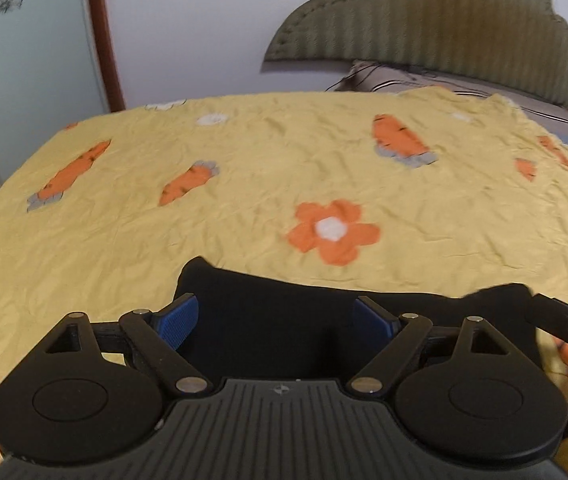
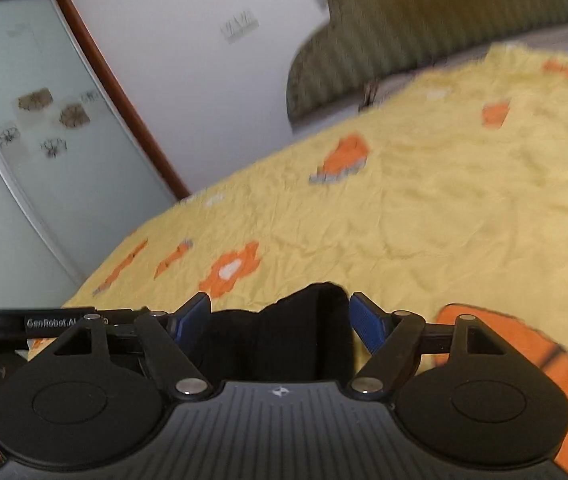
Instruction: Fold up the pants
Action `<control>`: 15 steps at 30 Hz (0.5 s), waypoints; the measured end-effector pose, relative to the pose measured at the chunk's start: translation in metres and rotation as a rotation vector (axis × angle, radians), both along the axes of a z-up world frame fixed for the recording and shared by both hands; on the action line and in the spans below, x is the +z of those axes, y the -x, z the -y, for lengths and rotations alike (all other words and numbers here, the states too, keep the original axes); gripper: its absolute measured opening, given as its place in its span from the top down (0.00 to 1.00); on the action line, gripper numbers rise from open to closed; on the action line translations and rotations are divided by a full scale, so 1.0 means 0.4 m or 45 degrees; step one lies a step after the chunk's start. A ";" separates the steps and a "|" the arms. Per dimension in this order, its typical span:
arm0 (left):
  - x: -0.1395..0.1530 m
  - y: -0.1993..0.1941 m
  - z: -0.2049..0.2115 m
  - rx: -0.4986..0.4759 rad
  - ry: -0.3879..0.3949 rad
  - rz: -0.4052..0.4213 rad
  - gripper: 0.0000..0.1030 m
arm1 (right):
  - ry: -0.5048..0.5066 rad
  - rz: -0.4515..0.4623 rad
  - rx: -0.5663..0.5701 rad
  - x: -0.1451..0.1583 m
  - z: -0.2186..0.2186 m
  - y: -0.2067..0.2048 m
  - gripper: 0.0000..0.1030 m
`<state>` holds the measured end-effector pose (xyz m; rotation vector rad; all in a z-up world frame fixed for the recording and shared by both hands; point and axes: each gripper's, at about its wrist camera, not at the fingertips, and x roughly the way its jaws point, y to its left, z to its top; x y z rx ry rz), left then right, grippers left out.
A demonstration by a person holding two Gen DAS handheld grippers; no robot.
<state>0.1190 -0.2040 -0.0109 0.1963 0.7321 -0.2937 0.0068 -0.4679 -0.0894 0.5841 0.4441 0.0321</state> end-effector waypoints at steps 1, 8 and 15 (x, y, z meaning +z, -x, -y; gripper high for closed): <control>-0.011 -0.015 0.004 0.003 -0.005 -0.019 0.16 | -0.017 -0.013 0.010 -0.008 0.000 -0.012 0.38; -0.086 -0.062 0.058 -0.014 -0.097 -0.072 0.16 | 0.013 -0.102 0.001 -0.030 0.018 -0.070 0.92; -0.085 -0.050 0.060 -0.021 -0.088 -0.048 0.14 | 0.085 -0.131 -0.079 -0.019 0.012 -0.028 0.81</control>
